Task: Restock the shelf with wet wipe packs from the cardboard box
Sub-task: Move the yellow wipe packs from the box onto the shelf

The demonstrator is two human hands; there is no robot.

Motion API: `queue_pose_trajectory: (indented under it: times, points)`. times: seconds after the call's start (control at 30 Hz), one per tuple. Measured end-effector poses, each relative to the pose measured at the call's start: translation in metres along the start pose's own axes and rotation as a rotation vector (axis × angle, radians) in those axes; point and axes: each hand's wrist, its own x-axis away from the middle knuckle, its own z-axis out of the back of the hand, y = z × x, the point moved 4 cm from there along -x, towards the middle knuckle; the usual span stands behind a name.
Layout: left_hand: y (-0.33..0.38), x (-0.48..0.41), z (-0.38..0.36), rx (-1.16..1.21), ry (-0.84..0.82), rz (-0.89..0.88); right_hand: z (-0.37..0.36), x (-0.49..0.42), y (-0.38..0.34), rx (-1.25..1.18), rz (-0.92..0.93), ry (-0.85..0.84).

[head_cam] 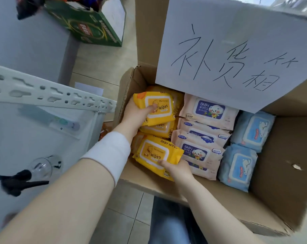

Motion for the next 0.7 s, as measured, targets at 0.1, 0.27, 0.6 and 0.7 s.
queue_pose_trajectory:
  times: [0.1,0.27,0.6,0.7]
  points:
    - [0.001,0.051,0.028,0.117,0.103,0.028,0.027,0.042,0.0,-0.038,0.021,0.014]
    - [0.023,0.175,0.071,0.275,0.248,-0.084,0.067,0.128,-0.013,0.088,0.192,-0.048]
    - [0.03,0.461,0.188,0.459,0.563,-0.417,0.059,0.309,-0.013,0.38,0.485,-0.414]
    - [0.026,0.54,0.231,0.518,0.659,-0.491,0.028,0.369,-0.018,0.537,0.561,-0.498]
